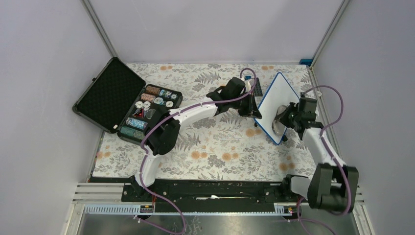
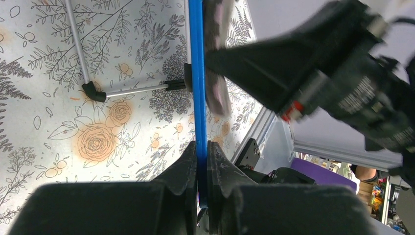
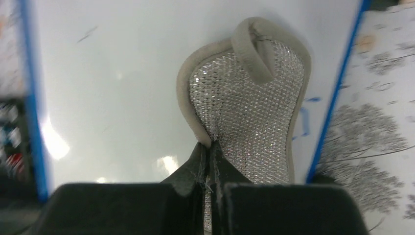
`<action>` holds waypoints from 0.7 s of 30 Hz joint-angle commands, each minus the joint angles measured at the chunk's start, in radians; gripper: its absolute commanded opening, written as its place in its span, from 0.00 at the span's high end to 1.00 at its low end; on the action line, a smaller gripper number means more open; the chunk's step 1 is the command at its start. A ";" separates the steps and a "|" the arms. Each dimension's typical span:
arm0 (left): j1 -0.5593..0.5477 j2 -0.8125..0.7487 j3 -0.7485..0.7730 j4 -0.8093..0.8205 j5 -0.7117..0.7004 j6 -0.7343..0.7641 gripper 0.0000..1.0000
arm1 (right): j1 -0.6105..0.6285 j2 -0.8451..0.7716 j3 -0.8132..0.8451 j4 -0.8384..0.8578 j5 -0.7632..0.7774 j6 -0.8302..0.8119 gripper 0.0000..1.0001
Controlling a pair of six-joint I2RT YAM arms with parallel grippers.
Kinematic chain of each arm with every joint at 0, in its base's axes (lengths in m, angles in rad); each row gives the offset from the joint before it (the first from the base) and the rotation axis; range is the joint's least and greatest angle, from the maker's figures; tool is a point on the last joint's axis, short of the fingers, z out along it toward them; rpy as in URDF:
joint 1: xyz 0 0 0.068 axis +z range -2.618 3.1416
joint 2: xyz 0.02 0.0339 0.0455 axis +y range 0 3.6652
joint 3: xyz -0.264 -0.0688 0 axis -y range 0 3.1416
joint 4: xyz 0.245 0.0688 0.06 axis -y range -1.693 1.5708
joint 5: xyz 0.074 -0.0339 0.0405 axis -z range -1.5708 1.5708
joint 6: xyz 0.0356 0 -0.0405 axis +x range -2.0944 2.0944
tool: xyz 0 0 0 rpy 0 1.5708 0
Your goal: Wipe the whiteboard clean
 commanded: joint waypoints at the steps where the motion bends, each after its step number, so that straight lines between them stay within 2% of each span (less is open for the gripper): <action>1: -0.035 0.008 -0.015 -0.022 0.039 0.055 1.00 | 0.056 -0.165 0.016 -0.090 -0.151 0.007 1.00; 5: -0.035 0.010 -0.016 -0.019 0.042 0.051 1.00 | 0.056 -0.179 0.020 -0.049 -0.294 0.044 1.00; 7: -0.035 0.009 -0.016 -0.018 0.042 0.052 1.00 | 0.056 -0.164 -0.014 -0.008 -0.305 0.055 0.99; 15: -0.035 -0.003 -0.019 -0.018 0.039 0.057 1.00 | 0.021 0.025 -0.059 -0.157 0.085 0.012 1.00; 17: -0.035 -0.001 -0.018 -0.018 0.040 0.054 1.00 | -0.030 0.057 -0.075 -0.161 0.036 0.012 1.00; 21: -0.035 0.002 -0.022 -0.008 0.045 0.048 1.00 | -0.083 0.053 -0.122 -0.061 -0.180 0.027 1.00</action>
